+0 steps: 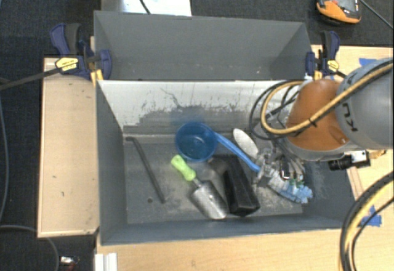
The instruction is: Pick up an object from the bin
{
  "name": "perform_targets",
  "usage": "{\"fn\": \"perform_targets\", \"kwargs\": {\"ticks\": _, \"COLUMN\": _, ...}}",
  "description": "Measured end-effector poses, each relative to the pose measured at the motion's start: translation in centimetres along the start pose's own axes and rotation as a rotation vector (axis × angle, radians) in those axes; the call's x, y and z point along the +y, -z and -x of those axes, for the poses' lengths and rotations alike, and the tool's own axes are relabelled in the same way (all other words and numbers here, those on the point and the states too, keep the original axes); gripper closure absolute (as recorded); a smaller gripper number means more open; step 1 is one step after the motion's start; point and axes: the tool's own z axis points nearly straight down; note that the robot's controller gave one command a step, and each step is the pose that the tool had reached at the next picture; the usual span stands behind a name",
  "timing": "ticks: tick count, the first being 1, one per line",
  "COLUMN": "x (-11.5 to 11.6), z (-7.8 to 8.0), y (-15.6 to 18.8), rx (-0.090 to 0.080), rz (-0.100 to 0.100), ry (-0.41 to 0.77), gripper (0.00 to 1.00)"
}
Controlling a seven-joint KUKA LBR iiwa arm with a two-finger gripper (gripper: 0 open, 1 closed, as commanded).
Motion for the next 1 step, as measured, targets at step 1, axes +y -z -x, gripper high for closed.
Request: {"fn": "perform_targets", "kwargs": {"ticks": 1, "x": -0.14, "z": -2.15, "y": -0.17, "rx": -0.002, "rz": -0.001, "ry": 0.036, "gripper": 1.0}}
